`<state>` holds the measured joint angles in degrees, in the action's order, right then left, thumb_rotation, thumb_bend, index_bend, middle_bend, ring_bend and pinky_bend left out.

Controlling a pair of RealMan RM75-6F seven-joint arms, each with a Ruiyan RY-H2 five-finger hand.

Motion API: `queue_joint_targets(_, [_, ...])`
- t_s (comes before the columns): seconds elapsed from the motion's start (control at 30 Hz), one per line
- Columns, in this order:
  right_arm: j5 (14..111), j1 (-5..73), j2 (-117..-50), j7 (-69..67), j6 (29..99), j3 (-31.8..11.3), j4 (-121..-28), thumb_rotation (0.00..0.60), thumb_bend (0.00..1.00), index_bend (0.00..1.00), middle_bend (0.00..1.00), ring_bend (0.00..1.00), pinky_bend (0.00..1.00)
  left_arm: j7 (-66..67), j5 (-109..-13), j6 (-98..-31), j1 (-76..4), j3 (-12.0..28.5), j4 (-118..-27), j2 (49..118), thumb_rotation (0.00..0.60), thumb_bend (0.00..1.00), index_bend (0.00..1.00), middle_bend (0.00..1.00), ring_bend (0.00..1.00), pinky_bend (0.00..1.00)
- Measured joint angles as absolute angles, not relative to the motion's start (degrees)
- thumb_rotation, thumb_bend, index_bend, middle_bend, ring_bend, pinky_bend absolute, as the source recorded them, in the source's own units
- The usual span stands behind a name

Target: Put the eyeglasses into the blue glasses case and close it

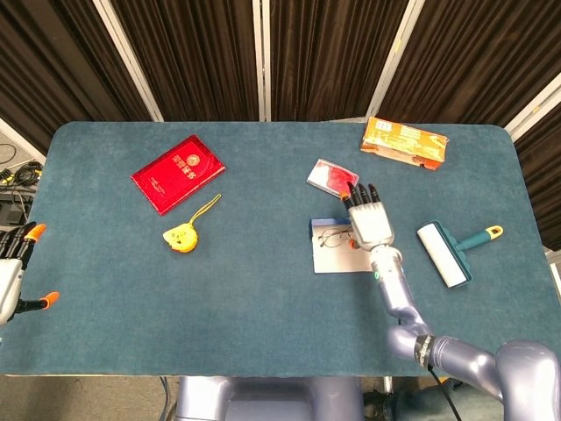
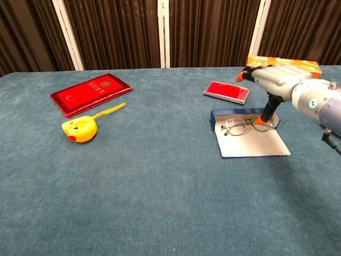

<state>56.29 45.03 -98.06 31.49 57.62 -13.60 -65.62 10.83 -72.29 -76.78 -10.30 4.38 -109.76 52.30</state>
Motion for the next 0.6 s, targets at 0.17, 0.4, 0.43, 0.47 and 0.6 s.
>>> queue_joint_targets(0.17, [56.1,45.7,-99.9,32.7,57.4,-13.6,-64.0,0.6,0.0,0.11,0.0,0.0,0.0,10.7,-72.2,-76.7,-10.3,4.4,-109.7,52.3,0.6,0.0,0.0,0.0,0.0,0.0])
queue_joint_targets(0.4, [55.1,47.0,-103.0,33.4,56.2,-14.4,-60.5,0.6,0.0,0.11,0.0,0.0,0.0,10.2,-71.7,-76.6,-10.3,4.6,-109.4,52.1,0.6,0.0,0.0,0.0,0.0,0.0])
queue_joint_targets(0.43, [55.1,47.1,-103.2,33.4,56.0,-14.5,-60.2,0.6,0.0,0.11,0.0,0.0,0.0,10.1,-71.6,-76.6,-10.4,4.7,-109.4,52.1,0.6,0.0,0.0,0.0,0.0,0.0])
queue_joint_targets(0.47, [55.0,47.3,-103.5,33.3,55.9,-14.6,-59.7,0.6,0.0,0.11,0.0,0.0,0.0,10.1,-71.6,-76.5,-10.4,4.7,-109.3,52.1,0.6,0.0,0.0,0.0,0.0,0.0])
queue_joint_targets(0.6, [54.6,48.0,-104.6,33.2,55.0,-15.2,-57.5,0.6,0.0,0.11,0.0,0.0,0.0,9.9,-71.3,-76.1,-10.5,4.7,-109.0,52.1,0.6,0.0,0.0,0.0,0.0,0.0])
